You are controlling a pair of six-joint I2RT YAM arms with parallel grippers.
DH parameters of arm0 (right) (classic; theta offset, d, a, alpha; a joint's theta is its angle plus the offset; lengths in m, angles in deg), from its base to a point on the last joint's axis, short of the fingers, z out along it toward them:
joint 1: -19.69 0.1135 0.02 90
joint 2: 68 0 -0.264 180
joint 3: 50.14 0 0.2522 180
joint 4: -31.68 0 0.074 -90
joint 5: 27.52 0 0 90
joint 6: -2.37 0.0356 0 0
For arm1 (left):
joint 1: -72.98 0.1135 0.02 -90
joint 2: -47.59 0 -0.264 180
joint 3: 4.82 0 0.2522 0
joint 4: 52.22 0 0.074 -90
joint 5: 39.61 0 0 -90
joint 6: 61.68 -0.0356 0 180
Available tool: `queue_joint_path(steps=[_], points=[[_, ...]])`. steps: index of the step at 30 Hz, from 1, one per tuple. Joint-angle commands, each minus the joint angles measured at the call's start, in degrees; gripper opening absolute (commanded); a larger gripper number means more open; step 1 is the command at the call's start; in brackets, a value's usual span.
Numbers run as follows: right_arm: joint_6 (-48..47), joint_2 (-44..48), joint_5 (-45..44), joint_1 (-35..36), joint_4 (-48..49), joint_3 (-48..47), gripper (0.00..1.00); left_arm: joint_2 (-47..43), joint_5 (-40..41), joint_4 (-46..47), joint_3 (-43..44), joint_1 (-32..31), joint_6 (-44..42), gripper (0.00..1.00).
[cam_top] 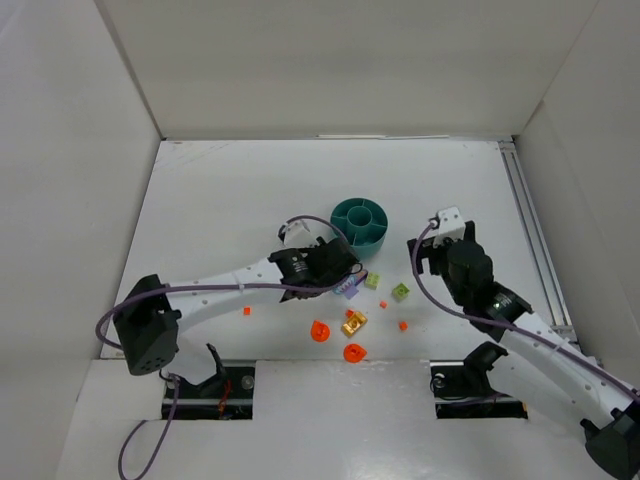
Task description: Sort the legos into containers by color
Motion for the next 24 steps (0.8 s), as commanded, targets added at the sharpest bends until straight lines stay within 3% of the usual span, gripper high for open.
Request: queue_joint_path(steps=[1,5,10,13,20,24], points=[[-11.6,-0.8,18.0,0.4,10.8,-1.1,0.99,-7.0,10.8,0.7,2.2,-0.3,-8.0,0.02],[-14.3,0.6,26.9,0.4,10.2,-1.9,0.99,-15.5,14.1,10.6,-4.8,-0.3,-16.9,0.02],[-18.9,1.2,49.4,0.4,13.5,-3.1,0.99,-26.9,13.0,31.9,-13.8,-0.3,-30.3,0.05],[-18.9,0.0,62.3,0.4,20.1,-2.6,0.99,-32.1,11.5,38.1,-17.3,-0.3,-34.8,0.08],[-12.0,-8.0,74.9,0.4,30.4,-7.7,0.99,-36.7,7.6,43.5,-20.4,-0.3,-39.4,0.08],[-10.2,-13.7,75.5,1.5,31.7,-10.5,0.99,-38.3,5.2,47.9,-22.8,-0.3,-39.9,0.08]])
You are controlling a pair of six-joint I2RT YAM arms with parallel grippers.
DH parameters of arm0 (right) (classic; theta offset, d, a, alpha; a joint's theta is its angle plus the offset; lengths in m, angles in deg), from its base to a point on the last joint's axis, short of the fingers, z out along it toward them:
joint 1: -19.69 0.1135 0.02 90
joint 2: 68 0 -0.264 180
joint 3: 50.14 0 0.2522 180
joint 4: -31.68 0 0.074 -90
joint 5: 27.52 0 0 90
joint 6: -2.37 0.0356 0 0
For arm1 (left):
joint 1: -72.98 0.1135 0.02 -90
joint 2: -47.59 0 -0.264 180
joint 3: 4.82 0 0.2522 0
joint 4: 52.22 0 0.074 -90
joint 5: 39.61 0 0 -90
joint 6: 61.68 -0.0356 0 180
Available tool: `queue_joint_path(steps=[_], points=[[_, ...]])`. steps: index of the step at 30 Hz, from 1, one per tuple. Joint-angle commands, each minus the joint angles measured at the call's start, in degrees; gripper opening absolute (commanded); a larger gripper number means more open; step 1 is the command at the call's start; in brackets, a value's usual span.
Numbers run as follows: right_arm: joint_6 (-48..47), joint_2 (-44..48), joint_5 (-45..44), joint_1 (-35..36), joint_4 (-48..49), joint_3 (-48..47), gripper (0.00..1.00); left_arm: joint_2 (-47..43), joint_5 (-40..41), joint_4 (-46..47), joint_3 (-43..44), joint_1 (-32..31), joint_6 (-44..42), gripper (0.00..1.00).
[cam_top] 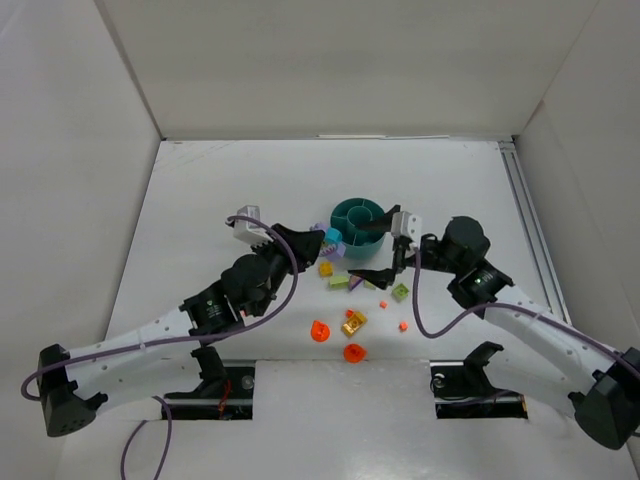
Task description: Sort the legos into containers by color
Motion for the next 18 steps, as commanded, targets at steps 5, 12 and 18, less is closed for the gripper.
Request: queue_joint_path(steps=[5,12,18], points=[[9.9,-6.8,5.7,2.1,10.1,-4.6,0.99,-4.2,-4.0,12.1,-4.9,0.0,-2.2,0.06],[19.6,-9.2,-1.2,2.1,10.6,-5.1,0.95,-7.8,-2.8,17.8,-10.1,0.0,-1.7,0.06],[22.5,-11.0,-3.6,2.7,10.6,-5.1,0.93,-7.8,-1.8,19.6,-10.8,0.0,-1.7,0.06]])
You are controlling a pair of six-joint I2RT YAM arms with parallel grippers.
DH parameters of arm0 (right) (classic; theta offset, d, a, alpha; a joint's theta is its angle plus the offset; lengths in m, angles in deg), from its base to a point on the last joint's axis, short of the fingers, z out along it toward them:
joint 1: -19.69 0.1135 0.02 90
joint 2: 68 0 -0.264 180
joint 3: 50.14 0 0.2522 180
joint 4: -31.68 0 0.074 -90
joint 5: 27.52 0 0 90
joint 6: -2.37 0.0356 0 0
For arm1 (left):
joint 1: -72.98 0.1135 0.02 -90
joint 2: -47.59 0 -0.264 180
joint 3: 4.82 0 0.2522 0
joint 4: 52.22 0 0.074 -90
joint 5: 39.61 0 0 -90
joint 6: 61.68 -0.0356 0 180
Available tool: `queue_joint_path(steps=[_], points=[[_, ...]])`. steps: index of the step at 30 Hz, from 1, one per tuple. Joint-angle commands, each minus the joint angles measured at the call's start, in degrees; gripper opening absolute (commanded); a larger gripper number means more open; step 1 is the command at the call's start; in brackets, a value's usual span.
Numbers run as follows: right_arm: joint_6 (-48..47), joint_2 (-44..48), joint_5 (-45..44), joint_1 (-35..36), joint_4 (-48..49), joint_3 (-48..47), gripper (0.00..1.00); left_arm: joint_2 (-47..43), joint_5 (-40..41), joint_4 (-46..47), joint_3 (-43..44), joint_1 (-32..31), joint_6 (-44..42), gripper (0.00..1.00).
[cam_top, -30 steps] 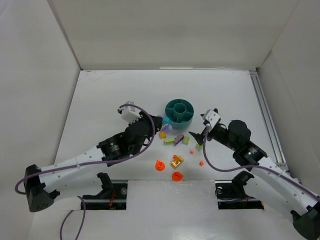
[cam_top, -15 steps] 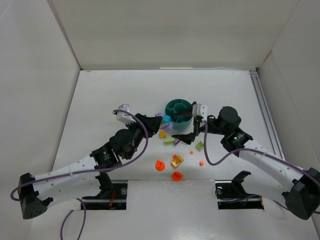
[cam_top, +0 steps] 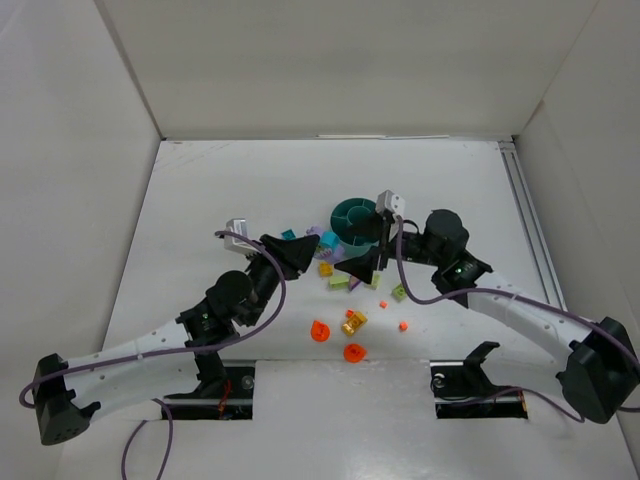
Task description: Sort the legos into containers by color
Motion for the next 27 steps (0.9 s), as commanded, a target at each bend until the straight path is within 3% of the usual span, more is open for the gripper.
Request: queue_joint_path(steps=[1,14,18,25,27], points=[[3.9,-0.8,-1.5,0.9,3.5,-2.7,0.93,-1.1,1.1,5.5,-0.7,0.0,-0.2,0.06],[6.2,-5.9,0.3,1.9,9.7,-4.4,0.87,-1.1,2.3,7.4,-1.7,0.0,0.8,0.06],[6.8,-6.5,1.0,1.9,11.2,-4.4,0.70,-1.1,2.8,7.4,-1.7,0.0,0.8,0.05],[7.4,-8.4,2.7,1.9,11.2,-5.4,0.65,-2.2,3.8,8.5,-3.4,0.0,1.4,0.04],[7.4,-8.9,2.7,2.4,11.2,-5.4,0.55,-2.9,4.4,8.5,-4.0,0.0,2.0,0.04]])
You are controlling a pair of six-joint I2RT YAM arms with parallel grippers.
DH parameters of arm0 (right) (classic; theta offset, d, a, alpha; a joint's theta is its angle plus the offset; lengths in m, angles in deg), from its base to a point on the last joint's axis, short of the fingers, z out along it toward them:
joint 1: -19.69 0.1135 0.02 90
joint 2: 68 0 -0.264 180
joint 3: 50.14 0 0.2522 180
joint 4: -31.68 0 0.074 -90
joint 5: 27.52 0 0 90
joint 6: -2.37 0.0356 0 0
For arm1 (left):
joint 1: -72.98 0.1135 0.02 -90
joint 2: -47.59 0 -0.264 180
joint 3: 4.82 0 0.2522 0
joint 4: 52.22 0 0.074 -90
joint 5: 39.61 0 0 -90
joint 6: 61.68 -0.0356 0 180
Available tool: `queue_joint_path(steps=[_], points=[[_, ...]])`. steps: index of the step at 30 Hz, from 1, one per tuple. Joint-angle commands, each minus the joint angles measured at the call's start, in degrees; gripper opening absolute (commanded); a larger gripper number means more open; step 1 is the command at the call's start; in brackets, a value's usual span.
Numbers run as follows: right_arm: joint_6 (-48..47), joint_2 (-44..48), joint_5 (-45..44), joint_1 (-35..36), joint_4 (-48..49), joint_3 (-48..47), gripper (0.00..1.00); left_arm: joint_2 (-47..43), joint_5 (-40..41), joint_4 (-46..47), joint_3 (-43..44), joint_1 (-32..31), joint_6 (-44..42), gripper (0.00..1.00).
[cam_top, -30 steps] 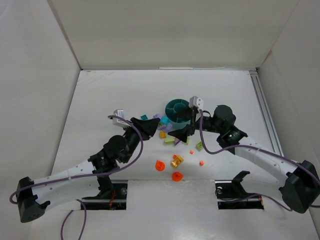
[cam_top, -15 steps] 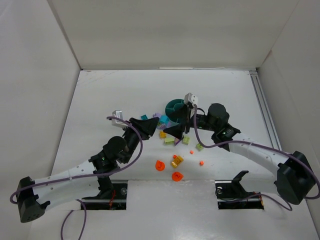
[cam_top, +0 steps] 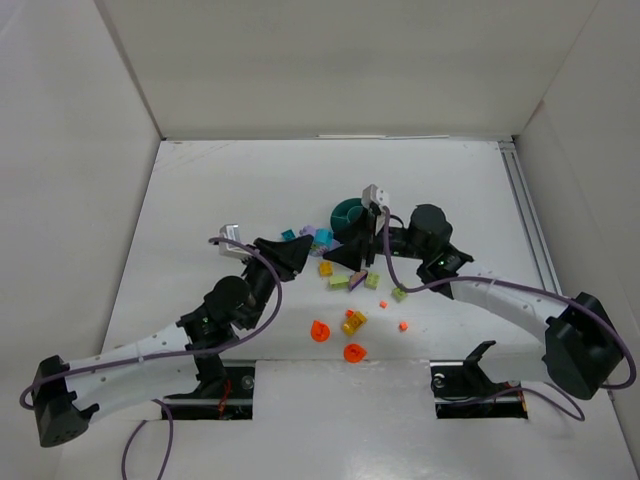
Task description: Sort the legos into containers by color
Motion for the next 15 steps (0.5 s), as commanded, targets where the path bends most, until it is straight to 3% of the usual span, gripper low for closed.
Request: queue_joint_path(steps=[1,5,10,15], points=[[0.6,-0.3,1.4,0.9,3.8,-2.9,0.51,-2.3,1.7,4.5,-0.9,0.0,0.9,0.04],[0.6,-0.8,2.8,0.9,3.8,-2.9,0.23,-3.5,3.0,4.5,-1.5,0.0,0.9,0.04],[0.6,-0.8,4.1,0.9,3.8,-2.4,0.01,-4.0,5.5,3.8,-1.5,0.0,0.9,0.04],[-0.1,0.6,5.5,0.9,3.8,0.0,0.00,-4.0,9.8,-0.6,-0.2,0.0,2.7,0.02]])
